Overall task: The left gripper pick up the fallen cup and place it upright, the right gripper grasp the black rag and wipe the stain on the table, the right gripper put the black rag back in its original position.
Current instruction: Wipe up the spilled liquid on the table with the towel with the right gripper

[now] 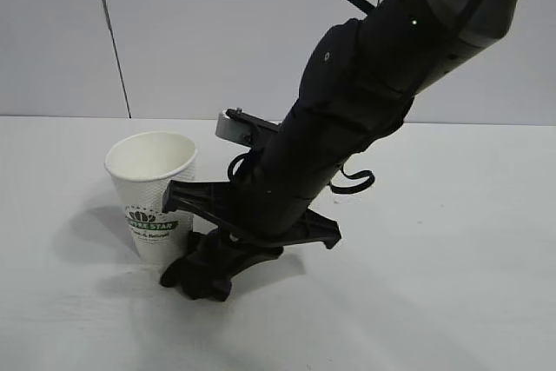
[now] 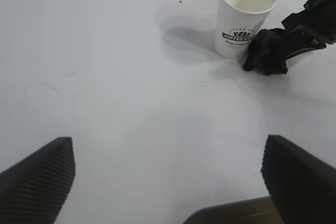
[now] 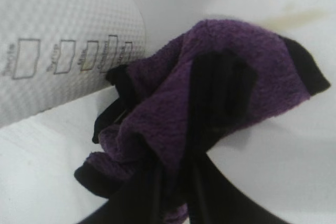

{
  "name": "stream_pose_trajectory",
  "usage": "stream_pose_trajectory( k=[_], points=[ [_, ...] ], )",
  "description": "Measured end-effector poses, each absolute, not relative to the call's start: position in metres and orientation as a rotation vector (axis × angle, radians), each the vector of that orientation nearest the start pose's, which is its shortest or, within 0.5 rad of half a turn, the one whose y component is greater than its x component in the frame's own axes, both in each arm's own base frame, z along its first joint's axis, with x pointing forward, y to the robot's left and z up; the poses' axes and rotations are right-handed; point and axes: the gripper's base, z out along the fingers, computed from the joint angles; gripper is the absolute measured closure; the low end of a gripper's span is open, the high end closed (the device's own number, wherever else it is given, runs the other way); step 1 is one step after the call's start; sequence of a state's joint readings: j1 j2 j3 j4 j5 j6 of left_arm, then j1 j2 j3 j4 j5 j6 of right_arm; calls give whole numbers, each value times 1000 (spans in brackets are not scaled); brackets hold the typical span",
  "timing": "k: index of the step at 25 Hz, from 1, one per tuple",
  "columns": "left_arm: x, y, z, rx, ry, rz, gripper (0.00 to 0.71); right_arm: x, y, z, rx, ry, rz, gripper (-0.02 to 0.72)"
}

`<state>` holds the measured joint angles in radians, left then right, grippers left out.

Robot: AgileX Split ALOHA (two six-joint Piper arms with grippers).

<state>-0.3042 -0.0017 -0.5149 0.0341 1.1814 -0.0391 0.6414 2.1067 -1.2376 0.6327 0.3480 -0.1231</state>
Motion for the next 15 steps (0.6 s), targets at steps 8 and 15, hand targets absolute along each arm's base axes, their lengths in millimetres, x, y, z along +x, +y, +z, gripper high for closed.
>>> stream_pose_trajectory(
  k=[8,15],
  points=[
    [-11,6,272,280,2134,-158,15,326,264,108,-376,2719,579,651],
    [-11,6,272,280,2134,-158,15,343,235,108,-306,2780,557,651]
  ],
)
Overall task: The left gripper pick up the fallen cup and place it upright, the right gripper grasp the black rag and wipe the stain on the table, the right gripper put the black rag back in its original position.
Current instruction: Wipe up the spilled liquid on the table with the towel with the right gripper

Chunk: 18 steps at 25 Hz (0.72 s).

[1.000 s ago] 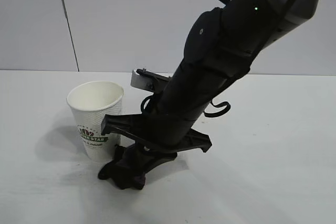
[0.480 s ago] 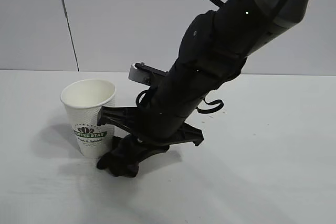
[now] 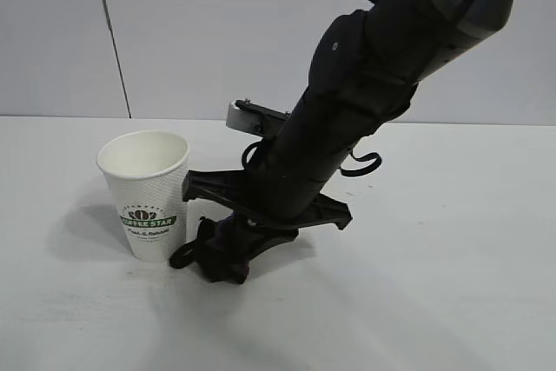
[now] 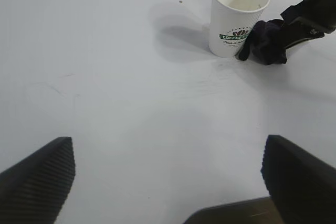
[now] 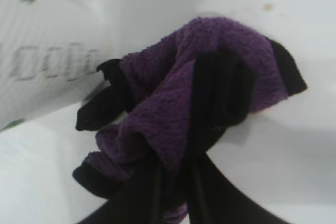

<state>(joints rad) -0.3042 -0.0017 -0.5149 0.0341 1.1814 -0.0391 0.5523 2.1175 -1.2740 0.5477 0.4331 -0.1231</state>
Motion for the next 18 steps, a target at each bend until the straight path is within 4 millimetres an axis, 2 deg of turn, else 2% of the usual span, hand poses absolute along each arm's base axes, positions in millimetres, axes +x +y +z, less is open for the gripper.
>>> stream_pose_trajectory(
  k=[10,18],
  points=[
    [-11,6,272,280,2134,-158,15,372,173,110,-145,2823,500,651],
    [-11,6,272,280,2134,-158,15,382,128,111,-59,2895,458,651]
  ],
)
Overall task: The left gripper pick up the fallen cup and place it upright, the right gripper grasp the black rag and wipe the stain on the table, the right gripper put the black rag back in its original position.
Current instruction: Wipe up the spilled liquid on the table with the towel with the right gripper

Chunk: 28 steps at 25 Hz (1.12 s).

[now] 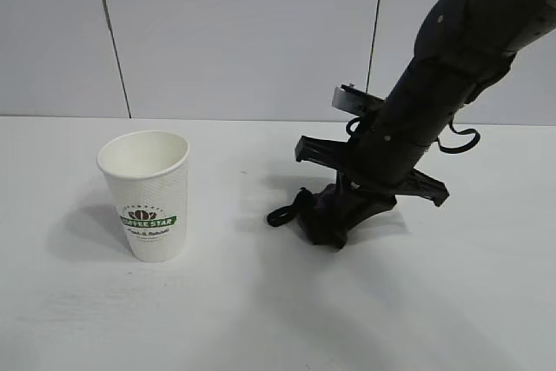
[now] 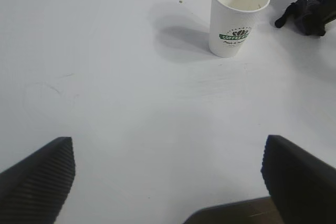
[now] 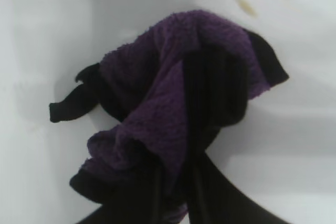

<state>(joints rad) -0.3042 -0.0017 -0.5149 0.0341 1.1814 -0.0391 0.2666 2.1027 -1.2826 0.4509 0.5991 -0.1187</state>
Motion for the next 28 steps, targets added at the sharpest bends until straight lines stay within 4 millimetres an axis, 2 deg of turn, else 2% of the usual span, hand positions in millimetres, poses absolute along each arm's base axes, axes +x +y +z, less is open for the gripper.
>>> stream_pose_trajectory(
  k=[6,11,14,20,28],
  points=[
    [-11,6,272,280,2134,-158,15,391,99,112,133,2880,386,651],
    [-11,6,272,280,2134,-158,15,391,102,113,137,2880,373,651],
    [-11,6,272,280,2134,-158,15,386,116,114,5,2890,372,651],
    [-11,6,272,280,2134,-158,15,366,164,112,-271,2919,478,651],
    [-11,6,272,280,2134,-158,15,345,205,109,-474,2898,635,651]
  ],
)
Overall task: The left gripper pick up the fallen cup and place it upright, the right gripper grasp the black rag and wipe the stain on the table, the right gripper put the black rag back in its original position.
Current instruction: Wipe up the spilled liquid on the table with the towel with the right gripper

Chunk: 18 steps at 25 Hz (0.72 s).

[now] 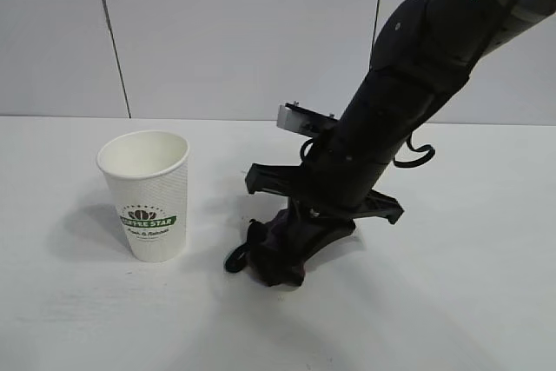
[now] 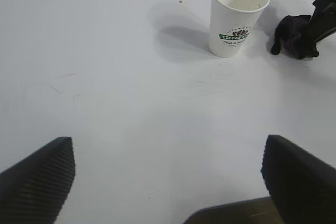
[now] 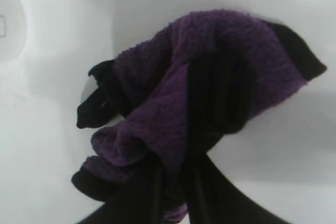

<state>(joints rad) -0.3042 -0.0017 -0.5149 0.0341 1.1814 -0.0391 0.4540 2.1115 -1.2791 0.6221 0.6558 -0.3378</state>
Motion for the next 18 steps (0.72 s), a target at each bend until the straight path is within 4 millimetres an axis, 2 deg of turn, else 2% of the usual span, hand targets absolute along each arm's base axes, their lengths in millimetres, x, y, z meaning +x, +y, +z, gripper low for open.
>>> stream_pose_trajectory(
  k=[5,10,15,18],
  points=[
    [-11,6,272,280,2134,-158,15,338,221,108,-545,2858,659,651],
    [-11,6,272,280,2134,-158,15,346,224,109,-468,2782,618,651],
    [-11,6,272,280,2134,-158,15,358,215,109,-367,2719,512,651],
    [-11,6,272,280,2134,-158,15,368,196,109,-293,2731,444,651]
  ],
)
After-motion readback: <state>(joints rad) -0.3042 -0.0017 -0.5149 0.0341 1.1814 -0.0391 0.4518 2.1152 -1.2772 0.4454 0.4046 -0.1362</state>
